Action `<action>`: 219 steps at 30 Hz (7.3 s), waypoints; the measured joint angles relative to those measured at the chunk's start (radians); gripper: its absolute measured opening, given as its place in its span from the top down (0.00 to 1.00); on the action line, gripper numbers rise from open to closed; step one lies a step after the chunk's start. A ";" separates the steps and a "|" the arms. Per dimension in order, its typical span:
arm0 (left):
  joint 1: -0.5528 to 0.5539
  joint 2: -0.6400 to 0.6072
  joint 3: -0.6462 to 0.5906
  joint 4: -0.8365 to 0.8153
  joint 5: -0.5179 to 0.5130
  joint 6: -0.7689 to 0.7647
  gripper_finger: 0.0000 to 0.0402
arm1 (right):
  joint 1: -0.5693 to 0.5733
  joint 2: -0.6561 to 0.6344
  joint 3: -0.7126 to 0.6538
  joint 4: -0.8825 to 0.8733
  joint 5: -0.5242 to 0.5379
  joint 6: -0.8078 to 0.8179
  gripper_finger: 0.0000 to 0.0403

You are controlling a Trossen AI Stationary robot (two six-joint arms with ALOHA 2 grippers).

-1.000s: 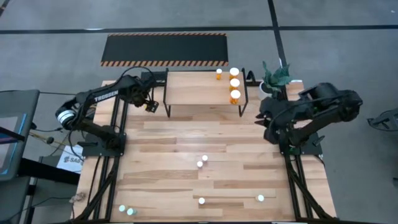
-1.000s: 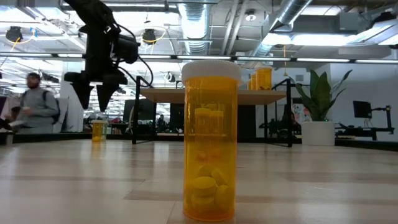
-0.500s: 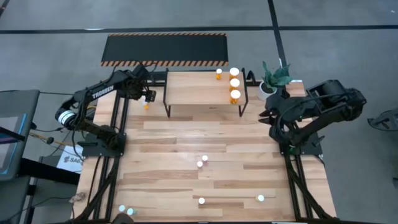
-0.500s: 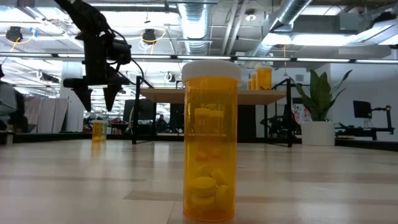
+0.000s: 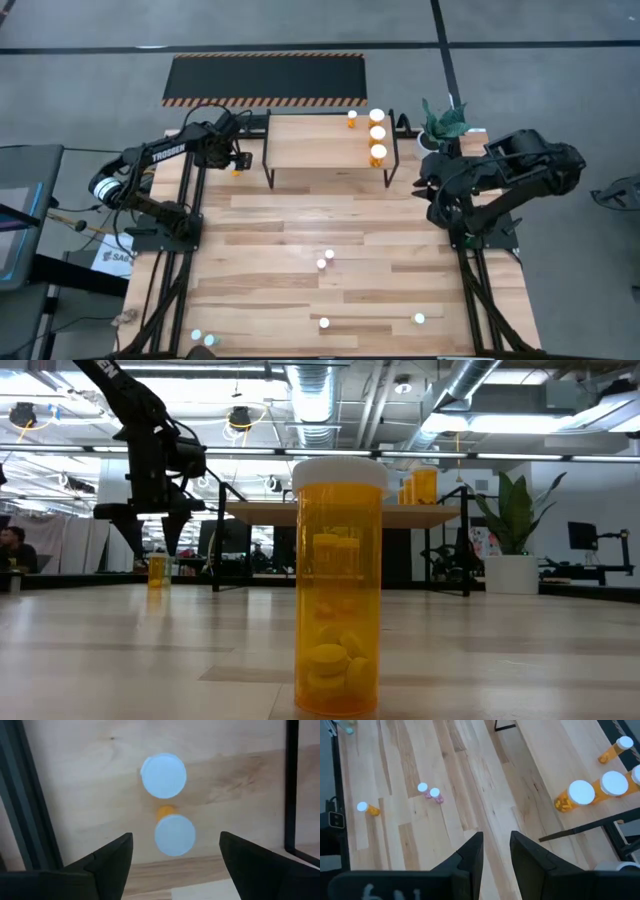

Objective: Pick and place medicine bottles onto shelf by color
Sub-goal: Put the top small orange pill bottle on the shelf aligned with the other small orange pill bottle

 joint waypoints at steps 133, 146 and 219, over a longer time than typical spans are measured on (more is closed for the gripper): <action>-0.495 0.571 1.390 -0.639 0.078 0.222 0.75 | -0.060 0.000 0.000 -0.001 -0.002 -0.090 0.71; -0.503 0.610 1.387 -0.706 0.021 0.267 0.75 | -0.060 0.000 0.000 0.000 -0.002 -0.091 0.71; -0.496 0.361 1.484 -0.605 -0.137 0.417 0.39 | -0.121 0.084 0.000 0.238 -0.005 -0.253 0.71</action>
